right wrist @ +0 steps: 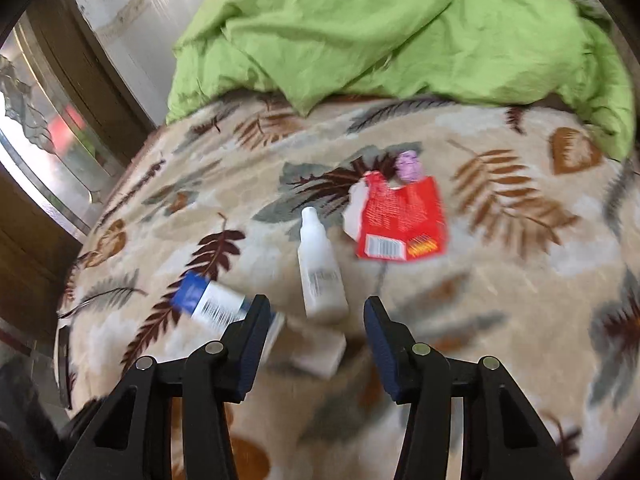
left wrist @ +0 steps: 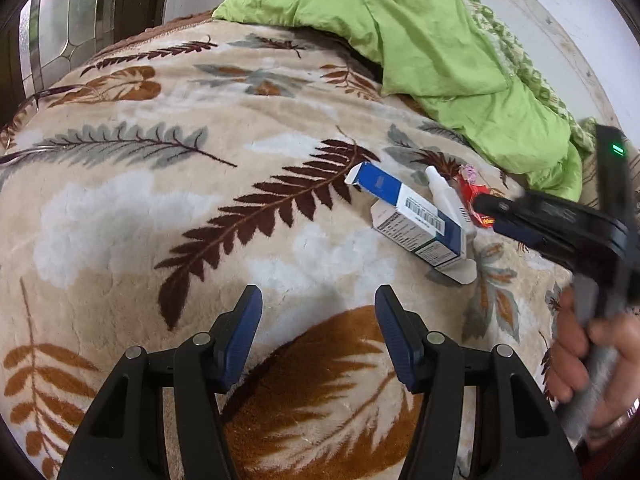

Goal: Collect trash
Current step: 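Move both open tools back over the bed, then grasp the white spray bottle with the right tool while the left tool reaches the medicine box, then grasp the white medicine box with the left tool and lift it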

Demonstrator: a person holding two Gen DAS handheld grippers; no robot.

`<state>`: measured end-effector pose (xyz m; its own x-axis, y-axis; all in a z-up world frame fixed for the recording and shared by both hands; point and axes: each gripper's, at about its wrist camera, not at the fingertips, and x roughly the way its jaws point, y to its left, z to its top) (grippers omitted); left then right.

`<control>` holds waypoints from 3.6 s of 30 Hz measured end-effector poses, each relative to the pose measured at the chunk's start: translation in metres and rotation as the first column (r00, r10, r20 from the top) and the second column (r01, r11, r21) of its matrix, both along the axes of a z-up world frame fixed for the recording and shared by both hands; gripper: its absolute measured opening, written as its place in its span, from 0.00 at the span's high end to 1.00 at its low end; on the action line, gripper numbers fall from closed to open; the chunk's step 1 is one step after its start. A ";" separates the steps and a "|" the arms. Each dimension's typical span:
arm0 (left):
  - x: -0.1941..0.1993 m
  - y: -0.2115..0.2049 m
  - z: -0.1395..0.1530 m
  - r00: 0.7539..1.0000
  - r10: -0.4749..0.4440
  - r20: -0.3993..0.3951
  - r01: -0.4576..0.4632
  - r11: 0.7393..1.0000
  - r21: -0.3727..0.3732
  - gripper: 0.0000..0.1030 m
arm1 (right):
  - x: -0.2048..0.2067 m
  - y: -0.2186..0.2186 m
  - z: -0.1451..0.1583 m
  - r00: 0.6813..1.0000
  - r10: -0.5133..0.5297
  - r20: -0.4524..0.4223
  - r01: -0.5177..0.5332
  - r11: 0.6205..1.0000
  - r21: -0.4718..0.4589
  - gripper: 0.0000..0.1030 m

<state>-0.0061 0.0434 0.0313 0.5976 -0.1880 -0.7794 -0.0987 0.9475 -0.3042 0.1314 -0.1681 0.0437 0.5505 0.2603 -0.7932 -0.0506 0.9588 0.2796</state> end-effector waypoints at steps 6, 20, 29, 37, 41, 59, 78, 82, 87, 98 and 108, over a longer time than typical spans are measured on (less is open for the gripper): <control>0.001 -0.001 0.000 1.000 -0.005 0.005 0.005 1.000 0.010 0.44 | 0.041 0.006 -0.026 0.998 0.007 -0.059 -0.008 1.000 -0.016 0.56; -0.005 0.018 0.010 0.997 0.055 0.052 -0.052 0.997 -0.065 0.44 | -0.039 0.031 -0.039 0.992 0.061 -0.110 -0.044 0.988 0.150 0.69; -0.007 0.014 0.004 1.000 0.003 0.019 -0.001 0.992 -0.122 0.44 | -0.112 0.025 -0.026 0.999 -0.001 -0.041 0.012 0.968 0.252 0.69; -0.026 0.008 -0.005 1.000 -0.002 -0.021 -0.002 0.979 -0.204 0.44 | -0.124 0.010 -0.001 0.988 -0.100 0.114 0.085 0.987 0.136 0.69; -0.026 -0.007 -0.007 0.999 -0.040 -0.036 0.031 0.976 -0.218 0.44 | -0.121 0.004 0.003 0.982 -0.124 0.140 0.106 0.986 0.131 0.69; 0.027 -0.035 0.004 0.981 -0.195 0.002 0.194 0.975 -0.111 0.42 | -0.123 -0.003 0.006 0.975 -0.156 0.155 0.133 0.979 0.153 0.69; 0.029 -0.057 -0.007 0.978 -0.205 -0.030 0.194 0.957 -0.218 0.33 | -0.129 -0.030 0.011 0.947 -0.272 0.172 0.245 0.956 0.159 0.69; 0.041 -0.057 -0.011 0.985 -0.167 -0.046 0.149 0.953 -0.262 0.33 | -0.129 -0.033 0.011 0.944 -0.284 0.168 0.256 0.952 0.169 0.69; 0.059 -0.062 -0.019 0.988 -0.138 -0.070 0.116 0.959 -0.259 0.33 | -0.130 -0.031 0.012 0.944 -0.280 0.175 0.251 0.953 0.170 0.69; 0.070 -0.069 -0.016 0.986 -0.154 -0.069 0.147 0.984 -0.105 0.60 | -0.130 -0.035 0.012 0.940 -0.296 0.171 0.264 0.946 0.186 0.68; 0.059 -0.060 -0.016 0.983 -0.176 -0.042 0.168 0.973 -0.160 0.64 | -0.129 -0.029 0.012 0.947 -0.268 0.175 0.239 0.956 0.172 0.68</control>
<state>0.0526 -0.0170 0.0148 0.5025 -0.4056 -0.7635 0.0408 0.8933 -0.4476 0.0022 -0.1971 0.0560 0.7529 0.1971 -0.6279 0.1213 0.8962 0.4268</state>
